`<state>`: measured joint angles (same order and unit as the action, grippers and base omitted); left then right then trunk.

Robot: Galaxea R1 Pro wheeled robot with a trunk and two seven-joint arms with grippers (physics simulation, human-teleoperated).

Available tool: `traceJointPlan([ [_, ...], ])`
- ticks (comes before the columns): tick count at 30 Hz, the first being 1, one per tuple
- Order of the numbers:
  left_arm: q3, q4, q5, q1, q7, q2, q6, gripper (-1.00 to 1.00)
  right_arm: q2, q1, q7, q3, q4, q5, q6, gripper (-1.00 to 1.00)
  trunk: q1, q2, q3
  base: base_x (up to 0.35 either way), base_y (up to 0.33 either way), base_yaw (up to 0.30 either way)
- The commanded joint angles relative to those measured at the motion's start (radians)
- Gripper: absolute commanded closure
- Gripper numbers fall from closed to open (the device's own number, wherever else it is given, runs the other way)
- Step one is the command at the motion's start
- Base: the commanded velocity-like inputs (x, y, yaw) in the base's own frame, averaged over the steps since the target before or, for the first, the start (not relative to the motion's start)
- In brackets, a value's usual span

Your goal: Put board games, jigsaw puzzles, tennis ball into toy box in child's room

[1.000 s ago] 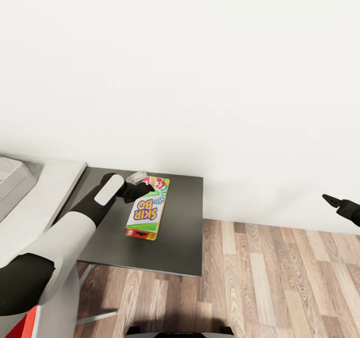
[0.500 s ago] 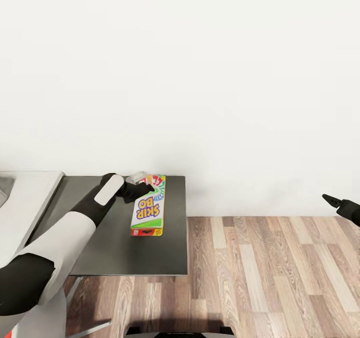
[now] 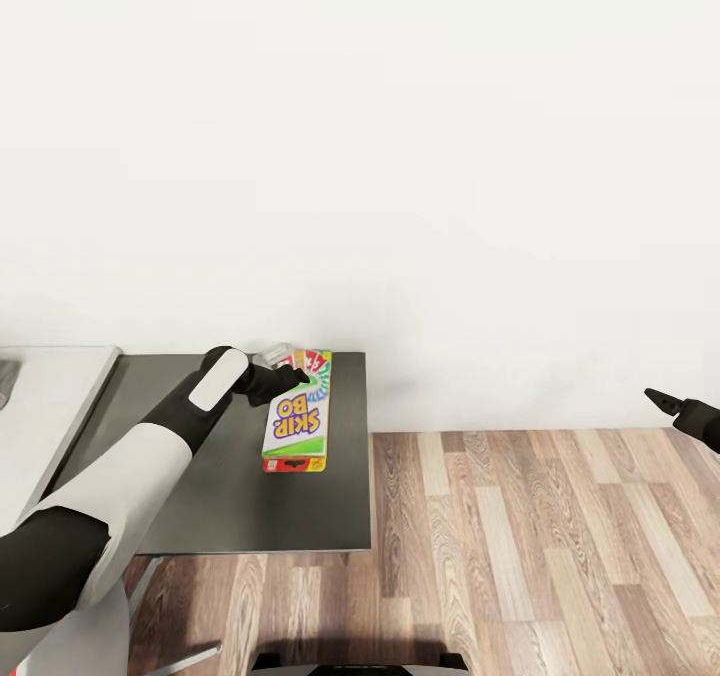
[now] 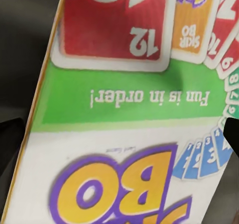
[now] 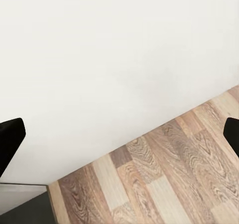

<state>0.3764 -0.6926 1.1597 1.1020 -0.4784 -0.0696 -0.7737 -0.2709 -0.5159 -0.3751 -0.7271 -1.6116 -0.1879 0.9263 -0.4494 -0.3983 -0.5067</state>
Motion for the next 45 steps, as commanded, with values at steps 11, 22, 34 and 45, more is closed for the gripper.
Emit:
traceJointPlan([
  [11,0.006,-0.002,0.011,0.001,-0.008,-0.001,0.0,-1.0,-0.001,-0.001,-0.004,-0.001,-0.001,-0.001,0.006,-1.0,-0.001,-0.002,-0.001,0.0,0.0,-0.005],
  [22,0.006,-0.002,0.012,0.001,-0.008,-0.001,0.0,-1.0,-0.001,-0.001,-0.004,-0.001,-0.001,-0.001,0.006,-1.0,-0.001,-0.002,-0.001,0.0,0.0,-0.032],
  [34,0.006,-0.003,0.012,0.001,-0.008,-0.001,0.0,-1.0,0.0,-0.001,-0.004,-0.001,-0.001,-0.001,0.006,-1.0,-0.001,-0.002,-0.001,0.0,0.0,-0.147],
  [45,0.005,-0.003,0.012,0.0,-0.008,-0.003,0.0,-1.0,0.001,-0.001,-0.004,-0.002,-0.001,-0.001,0.005,-1.0,-0.001,-0.002,-0.001,0.0,0.0,-0.022],
])
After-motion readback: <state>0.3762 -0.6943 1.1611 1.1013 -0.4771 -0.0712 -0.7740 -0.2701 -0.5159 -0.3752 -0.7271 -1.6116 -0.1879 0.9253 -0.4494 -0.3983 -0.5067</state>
